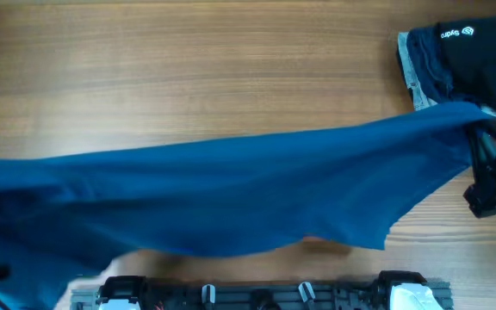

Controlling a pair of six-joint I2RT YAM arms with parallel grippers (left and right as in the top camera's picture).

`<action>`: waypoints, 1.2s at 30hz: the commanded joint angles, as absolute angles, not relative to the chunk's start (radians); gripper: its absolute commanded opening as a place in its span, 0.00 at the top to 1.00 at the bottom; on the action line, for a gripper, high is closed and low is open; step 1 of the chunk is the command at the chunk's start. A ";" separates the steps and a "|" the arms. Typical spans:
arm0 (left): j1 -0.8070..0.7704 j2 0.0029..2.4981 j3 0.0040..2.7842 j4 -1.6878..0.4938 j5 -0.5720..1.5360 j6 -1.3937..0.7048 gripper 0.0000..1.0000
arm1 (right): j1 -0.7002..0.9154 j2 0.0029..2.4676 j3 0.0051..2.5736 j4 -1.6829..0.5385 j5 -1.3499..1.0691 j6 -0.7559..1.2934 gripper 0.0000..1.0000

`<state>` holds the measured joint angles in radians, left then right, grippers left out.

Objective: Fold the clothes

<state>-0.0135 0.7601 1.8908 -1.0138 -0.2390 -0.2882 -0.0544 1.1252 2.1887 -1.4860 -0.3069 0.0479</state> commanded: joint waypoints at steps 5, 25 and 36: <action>-0.006 1.057 1.891 -1.112 -0.316 -0.265 0.96 | -0.058 1.446 2.197 -1.550 -0.316 0.044 0.96; -0.006 2.190 1.891 -0.494 -0.303 -0.265 0.96 | 0.000 2.462 2.197 -0.870 -0.345 0.031 0.96; -0.007 2.220 1.891 -0.448 -0.136 -0.265 0.96 | 0.000 2.452 2.199 -0.877 -0.279 0.030 0.96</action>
